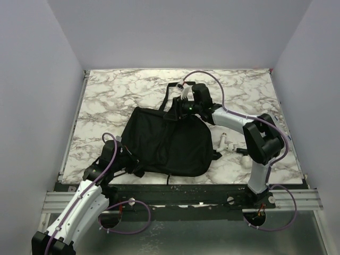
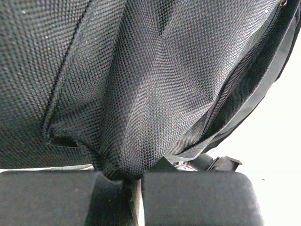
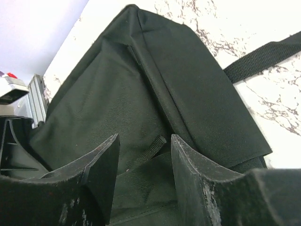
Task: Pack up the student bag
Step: Zip the student bag at the center of the board.
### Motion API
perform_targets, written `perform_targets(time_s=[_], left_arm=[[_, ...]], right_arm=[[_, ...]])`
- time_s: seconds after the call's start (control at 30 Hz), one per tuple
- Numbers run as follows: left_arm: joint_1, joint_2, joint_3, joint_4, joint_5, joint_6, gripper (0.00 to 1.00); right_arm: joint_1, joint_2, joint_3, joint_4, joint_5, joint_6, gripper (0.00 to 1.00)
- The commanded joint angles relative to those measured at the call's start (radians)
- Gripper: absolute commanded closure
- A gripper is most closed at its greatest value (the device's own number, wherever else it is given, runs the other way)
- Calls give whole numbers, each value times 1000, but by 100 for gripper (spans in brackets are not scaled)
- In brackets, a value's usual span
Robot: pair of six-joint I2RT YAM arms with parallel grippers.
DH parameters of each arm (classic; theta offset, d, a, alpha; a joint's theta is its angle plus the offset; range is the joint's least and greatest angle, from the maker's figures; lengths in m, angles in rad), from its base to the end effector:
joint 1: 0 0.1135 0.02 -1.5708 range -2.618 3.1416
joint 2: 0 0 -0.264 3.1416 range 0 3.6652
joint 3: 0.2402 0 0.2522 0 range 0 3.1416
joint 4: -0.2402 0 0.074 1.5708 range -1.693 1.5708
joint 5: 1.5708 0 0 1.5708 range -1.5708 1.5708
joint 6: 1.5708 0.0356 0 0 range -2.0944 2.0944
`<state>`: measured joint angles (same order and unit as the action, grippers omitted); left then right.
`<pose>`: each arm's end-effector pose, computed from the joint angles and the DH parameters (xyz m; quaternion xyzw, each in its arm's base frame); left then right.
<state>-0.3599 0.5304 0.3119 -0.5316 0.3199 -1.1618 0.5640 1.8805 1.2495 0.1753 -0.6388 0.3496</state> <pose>0.1114 -0.0539 0.1790 -0.2948 0.8583 -0.3773 0.1845 0.3485 0.2455 0.2237 -0.2514 0.7832 0.4607 0.3333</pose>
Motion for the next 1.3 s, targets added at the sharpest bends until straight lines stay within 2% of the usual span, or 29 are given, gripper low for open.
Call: perform_targets(time_s=[0.0,0.17,0.3,0.37,0.6,0.93,1.1,1.27], left_arm=[[9,-7,3,-33,-29,20,100],[8,-11,-7,-30,-25,8,100],[9,-20,-13,-28,-22,0,100],[9,-24,-14,-28,-22,-4,100],[9,-42,-34,-38,-26,-30,100],[11,-73,-86,-51,-48,-58,100],[10,-94,-102,-60,-50,-61,100],[10,-119,-112,-64,-53,-64,100]], right_arm=[[15,50,-16,7,-31,-30,48],[38,63,-25,-13,32,-86,47],[71,52,-37,-36,104,-148,52],[82,31,-72,4,142,-157,58],[82,-1,-71,46,193,-125,99],[82,2,-30,83,466,11,100],[82,9,-41,144,769,7,100],[79,22,0,159,759,-30,100]])
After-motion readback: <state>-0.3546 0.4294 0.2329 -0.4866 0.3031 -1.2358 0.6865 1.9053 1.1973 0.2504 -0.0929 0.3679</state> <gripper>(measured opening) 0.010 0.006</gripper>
